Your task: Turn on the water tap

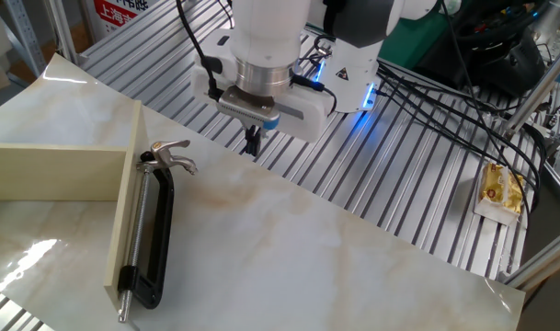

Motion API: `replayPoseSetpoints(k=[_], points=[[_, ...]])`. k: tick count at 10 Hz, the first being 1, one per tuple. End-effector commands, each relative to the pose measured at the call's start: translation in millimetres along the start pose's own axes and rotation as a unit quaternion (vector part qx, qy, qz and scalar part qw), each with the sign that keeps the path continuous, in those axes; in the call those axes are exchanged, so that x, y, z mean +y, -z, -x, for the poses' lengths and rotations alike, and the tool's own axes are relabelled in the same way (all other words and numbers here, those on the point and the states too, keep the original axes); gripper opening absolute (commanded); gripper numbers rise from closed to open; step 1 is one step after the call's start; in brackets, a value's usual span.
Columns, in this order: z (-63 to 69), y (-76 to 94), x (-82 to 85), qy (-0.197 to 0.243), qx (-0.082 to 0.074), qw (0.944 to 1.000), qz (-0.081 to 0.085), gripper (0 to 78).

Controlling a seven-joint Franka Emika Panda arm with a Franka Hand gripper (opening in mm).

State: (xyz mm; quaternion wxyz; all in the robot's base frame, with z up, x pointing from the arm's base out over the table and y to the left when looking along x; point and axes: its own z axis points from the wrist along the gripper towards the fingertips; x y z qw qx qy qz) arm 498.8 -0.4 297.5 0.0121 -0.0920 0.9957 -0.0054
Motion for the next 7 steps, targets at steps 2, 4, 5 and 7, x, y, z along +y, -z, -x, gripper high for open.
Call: replayPoseSetpoints(k=[2, 4, 5, 7], points=[[-2.2, -1.2, -7.8, -0.005, -0.003, 1.0000, -0.002, 0.0], [-2.6, -1.9, -21.6, -0.007, 0.000, 1.0000, -0.005, 0.0], [-2.8, -2.0, -22.3, -0.008, -0.001, 0.9999, -0.007, 0.0], [-5.0, -3.3, -29.4, -0.010, -0.002, 0.9998, -0.019, 0.0]])
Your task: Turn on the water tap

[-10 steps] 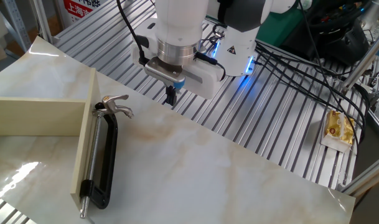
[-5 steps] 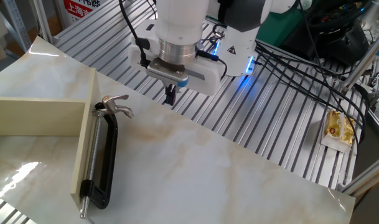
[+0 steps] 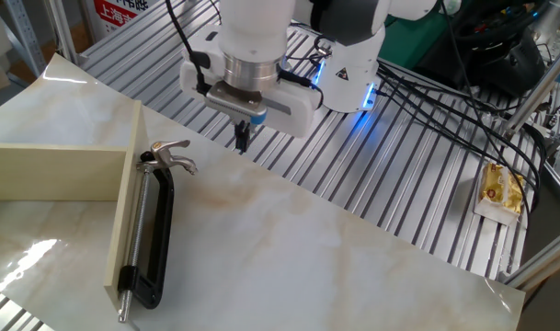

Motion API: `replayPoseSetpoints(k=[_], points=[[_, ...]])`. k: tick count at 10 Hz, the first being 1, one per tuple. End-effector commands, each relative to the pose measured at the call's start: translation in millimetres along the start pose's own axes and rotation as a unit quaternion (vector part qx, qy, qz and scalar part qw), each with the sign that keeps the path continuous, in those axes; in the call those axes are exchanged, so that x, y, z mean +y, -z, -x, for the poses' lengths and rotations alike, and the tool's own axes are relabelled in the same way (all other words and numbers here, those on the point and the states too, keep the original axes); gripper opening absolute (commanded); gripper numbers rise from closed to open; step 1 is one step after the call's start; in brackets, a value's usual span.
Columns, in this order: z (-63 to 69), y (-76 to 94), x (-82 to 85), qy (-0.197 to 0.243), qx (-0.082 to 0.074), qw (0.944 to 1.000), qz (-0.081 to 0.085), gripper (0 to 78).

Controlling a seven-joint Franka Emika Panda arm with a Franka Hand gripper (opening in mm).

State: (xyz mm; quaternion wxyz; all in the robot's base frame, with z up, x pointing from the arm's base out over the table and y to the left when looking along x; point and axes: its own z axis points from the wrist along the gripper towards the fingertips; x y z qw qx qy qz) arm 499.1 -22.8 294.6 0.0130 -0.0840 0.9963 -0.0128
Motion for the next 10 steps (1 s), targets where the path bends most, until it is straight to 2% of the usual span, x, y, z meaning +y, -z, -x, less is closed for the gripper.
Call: replayPoseSetpoints(k=[1, 3, 5, 6, 7, 8, 10], points=[[1.3, 0.6, -17.8, 0.003, -0.002, 0.9999, -0.011, 0.0], [8.3, -1.4, -25.8, 0.005, 0.000, 0.9999, -0.016, 0.0], [20.0, -9.5, -34.7, 0.001, -0.001, 0.9999, -0.011, 0.0], [25.7, -11.1, -39.9, 0.002, 0.009, 0.9999, -0.008, 0.0], [33.1, -11.3, -46.3, 0.004, 0.027, 0.9996, -0.003, 0.0], [42.1, -11.5, -53.8, 0.005, 0.039, 0.9992, 0.006, 0.0], [55.0, -12.3, -65.5, -0.007, 0.038, 0.9992, 0.011, 0.0]])
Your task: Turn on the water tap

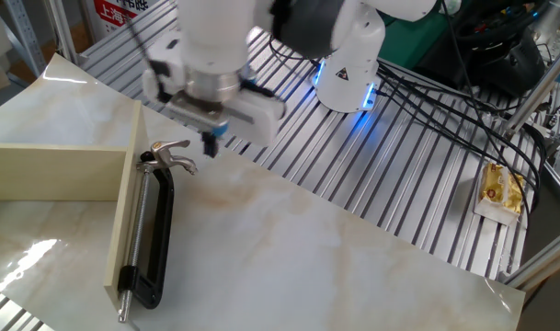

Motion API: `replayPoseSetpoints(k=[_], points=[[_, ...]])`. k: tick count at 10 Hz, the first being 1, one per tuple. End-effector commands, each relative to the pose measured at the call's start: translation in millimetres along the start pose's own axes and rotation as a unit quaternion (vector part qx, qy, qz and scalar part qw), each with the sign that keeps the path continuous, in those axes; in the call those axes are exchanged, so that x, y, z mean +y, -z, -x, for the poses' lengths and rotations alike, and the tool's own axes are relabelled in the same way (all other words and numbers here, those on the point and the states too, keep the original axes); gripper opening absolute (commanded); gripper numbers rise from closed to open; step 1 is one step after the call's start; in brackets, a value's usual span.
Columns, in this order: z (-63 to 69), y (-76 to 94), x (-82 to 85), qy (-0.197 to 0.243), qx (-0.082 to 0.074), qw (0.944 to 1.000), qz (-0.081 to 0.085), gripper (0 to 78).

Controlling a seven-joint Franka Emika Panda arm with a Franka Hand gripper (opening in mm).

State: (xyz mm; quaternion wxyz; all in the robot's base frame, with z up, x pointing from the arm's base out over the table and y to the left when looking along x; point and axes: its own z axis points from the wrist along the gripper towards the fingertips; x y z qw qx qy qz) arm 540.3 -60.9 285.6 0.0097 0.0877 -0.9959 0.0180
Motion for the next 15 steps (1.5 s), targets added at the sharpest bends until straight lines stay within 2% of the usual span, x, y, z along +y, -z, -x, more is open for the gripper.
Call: replayPoseSetpoints(k=[1, 2, 3, 4, 5, 6, 8, 9, 10, 11, 12, 15], points=[[20.9, -0.6, -21.6, -0.011, 0.015, 0.9997, 0.014, 0.0], [31.4, -10.3, -33.1, -0.015, 0.014, 0.9996, 0.017, 0.0], [32.8, -25.0, -33.1, -0.022, 0.007, 0.9993, 0.029, 0.0], [32.0, -38.5, -27.6, -0.031, 0.005, 0.9991, 0.028, 0.0], [31.9, -40.0, -23.9, -0.035, 0.012, 0.9993, 0.011, 0.0], [33.8, -29.0, -30.4, -0.022, 0.029, 0.9989, 0.029, 0.0], [35.4, -5.1, -34.9, -0.035, 0.046, 0.9979, 0.029, 0.0], [37.6, 0.5, -32.8, -0.045, 0.054, 0.9970, 0.033, 0.0], [42.3, 5.1, -25.7, -0.056, 0.052, 0.9967, 0.029, 0.0], [51.9, 9.4, -11.3, -0.062, 0.047, 0.9969, 0.012, 0.0], [52.4, 9.6, -10.5, -0.065, 0.046, 0.9968, 0.001, 0.0], [52.4, 9.6, -10.5, -0.063, 0.053, 0.9966, 0.002, 0.0]])
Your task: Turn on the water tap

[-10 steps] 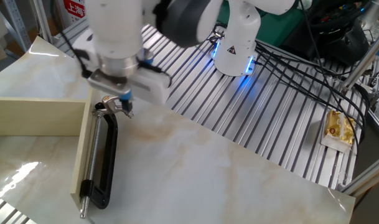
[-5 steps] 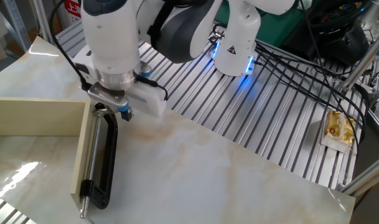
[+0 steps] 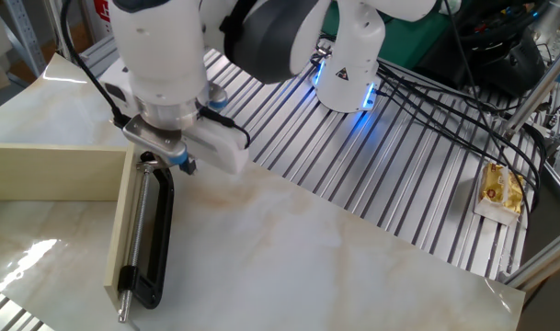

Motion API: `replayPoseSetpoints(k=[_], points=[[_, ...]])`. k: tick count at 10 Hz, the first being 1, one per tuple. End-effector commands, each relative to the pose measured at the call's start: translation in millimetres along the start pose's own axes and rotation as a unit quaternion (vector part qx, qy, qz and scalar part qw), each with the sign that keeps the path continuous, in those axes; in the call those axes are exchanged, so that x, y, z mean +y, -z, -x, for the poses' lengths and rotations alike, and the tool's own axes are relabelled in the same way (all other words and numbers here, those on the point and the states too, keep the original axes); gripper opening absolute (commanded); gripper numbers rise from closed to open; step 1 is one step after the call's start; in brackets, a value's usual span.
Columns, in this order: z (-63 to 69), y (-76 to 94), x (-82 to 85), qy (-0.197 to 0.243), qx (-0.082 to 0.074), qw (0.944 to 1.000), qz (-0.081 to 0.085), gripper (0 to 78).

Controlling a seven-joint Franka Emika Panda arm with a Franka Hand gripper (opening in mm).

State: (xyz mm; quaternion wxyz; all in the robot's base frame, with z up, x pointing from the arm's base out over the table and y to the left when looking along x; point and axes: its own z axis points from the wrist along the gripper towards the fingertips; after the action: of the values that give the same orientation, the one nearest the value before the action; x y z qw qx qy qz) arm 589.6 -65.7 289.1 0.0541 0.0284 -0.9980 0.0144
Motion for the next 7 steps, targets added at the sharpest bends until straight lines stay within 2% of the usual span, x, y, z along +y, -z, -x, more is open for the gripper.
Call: replayPoseSetpoints(k=[1, 2, 5, 7], points=[[3.9, 5.8, 3.6, -0.004, 0.007, 0.9999, -0.007, 0.0], [3.9, 5.8, 3.6, -0.007, 0.004, 0.9994, -0.033, 0.0], [2.6, 3.2, 2.8, -0.013, 0.002, 0.9994, -0.033, 0.0], [2.6, 3.2, 2.8, -0.013, 0.007, 0.9992, -0.036, 0.0]])
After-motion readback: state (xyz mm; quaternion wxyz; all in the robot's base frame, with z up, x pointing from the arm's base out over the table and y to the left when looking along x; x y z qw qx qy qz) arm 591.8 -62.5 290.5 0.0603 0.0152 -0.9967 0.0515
